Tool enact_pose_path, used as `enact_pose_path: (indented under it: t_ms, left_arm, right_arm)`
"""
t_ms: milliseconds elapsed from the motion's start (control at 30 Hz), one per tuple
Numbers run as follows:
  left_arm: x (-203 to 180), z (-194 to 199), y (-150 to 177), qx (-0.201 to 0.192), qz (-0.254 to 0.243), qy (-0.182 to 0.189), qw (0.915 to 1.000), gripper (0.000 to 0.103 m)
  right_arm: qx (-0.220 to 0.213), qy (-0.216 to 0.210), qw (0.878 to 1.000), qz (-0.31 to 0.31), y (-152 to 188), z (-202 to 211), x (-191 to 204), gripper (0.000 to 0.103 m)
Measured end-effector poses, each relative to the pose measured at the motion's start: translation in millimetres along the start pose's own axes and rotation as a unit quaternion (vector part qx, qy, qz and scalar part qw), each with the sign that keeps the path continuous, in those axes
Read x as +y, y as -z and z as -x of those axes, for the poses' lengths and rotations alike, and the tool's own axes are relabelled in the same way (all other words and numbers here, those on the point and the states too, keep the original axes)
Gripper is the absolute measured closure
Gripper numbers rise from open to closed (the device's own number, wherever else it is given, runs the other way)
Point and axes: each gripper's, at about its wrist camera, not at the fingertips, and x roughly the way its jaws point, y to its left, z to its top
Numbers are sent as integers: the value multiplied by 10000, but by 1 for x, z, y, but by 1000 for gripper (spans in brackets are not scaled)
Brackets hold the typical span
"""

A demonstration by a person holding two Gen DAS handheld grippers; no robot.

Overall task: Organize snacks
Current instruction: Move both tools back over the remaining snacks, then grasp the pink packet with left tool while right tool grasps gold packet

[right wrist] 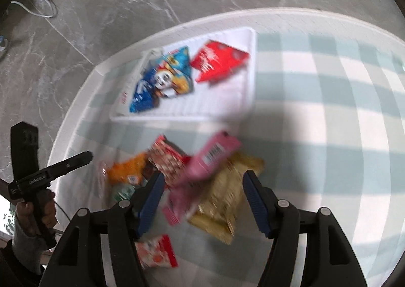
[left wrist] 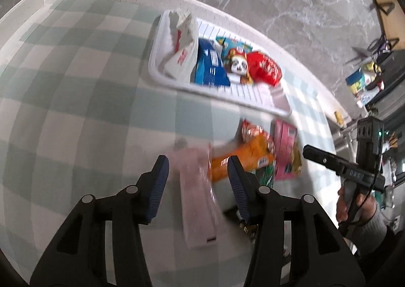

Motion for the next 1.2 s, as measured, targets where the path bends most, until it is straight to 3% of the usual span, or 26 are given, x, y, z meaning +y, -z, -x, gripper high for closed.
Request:
enact_pose_path:
  t_ms: [533, 900, 1200]
  left_arm:
    - [-6, -15, 26, 459, -247, -282, 9982, 57]
    - [-10, -25, 31, 591, -316, -271, 9974, 57]
    - [-15, -28, 34, 573, -449, -326, 9968, 57]
  right_arm:
    - [160, 264, 9994, -152, 17, -14, -1, 36]
    - [200, 372, 9990, -122, 15, -20, 1, 36]
    - [267, 737, 9966, 236, 11, -28, 13, 38]
